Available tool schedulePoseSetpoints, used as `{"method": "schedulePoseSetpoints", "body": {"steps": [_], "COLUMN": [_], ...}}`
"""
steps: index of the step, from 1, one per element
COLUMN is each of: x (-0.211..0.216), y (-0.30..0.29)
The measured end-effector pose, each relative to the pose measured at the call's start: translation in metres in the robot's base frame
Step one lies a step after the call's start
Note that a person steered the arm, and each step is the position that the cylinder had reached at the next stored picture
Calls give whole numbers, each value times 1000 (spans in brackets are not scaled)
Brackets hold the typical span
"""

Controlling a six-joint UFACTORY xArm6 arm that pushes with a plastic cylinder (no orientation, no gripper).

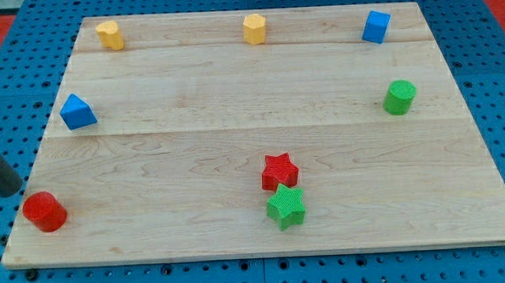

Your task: Move the red circle closer to the red star

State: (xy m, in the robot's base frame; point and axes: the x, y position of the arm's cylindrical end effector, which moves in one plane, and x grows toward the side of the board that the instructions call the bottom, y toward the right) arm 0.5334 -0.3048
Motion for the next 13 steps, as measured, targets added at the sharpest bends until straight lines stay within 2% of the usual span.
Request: {"method": "schedulePoseSetpoints", "body": {"steps": [2, 3, 4, 5, 7, 8, 9, 10, 12, 13], "x": [74, 52, 17, 9, 4, -20, -42, -59, -78, -102], "y": [3, 32, 90, 136, 49, 106, 208, 284, 277, 315]}}
